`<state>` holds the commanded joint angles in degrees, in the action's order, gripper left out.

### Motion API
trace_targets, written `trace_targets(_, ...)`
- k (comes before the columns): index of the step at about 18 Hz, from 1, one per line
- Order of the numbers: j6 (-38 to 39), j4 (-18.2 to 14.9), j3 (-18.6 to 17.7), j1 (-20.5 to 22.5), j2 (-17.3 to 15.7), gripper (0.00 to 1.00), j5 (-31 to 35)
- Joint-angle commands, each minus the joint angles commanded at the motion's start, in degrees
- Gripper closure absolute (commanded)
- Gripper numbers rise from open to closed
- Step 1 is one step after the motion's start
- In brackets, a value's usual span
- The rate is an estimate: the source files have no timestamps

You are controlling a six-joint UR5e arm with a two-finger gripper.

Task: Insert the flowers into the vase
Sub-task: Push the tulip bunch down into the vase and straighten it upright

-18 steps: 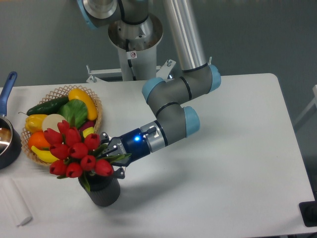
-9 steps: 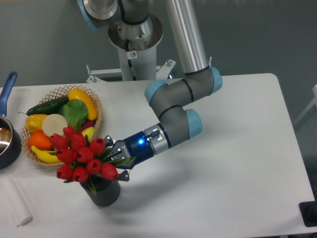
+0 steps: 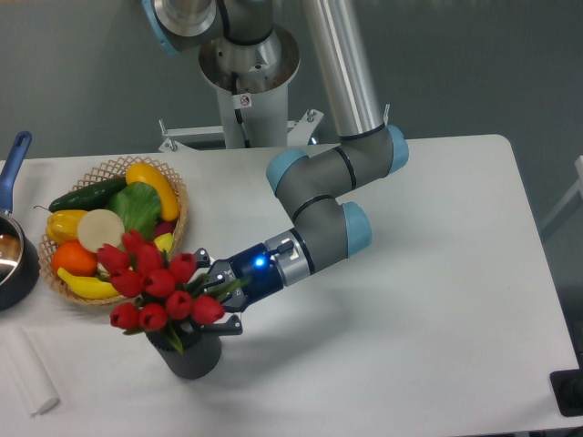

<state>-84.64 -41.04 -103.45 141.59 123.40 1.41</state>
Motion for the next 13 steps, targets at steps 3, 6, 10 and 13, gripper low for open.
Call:
trace_targets(3, 0.00, 0.00, 0.00, 0.09, -0.26, 0.27, 0.00)
trace_targets(6, 0.00, 0.00, 0.00, 0.35, -0.44, 0.05, 0.00)
trace_targets(10, 0.00, -0.09, 0.00, 0.53, -1.66, 0.00, 0.17)
trace_targets(13, 0.17, -0.09, -0.09, 0.62, -3.86, 0.00, 5.43)
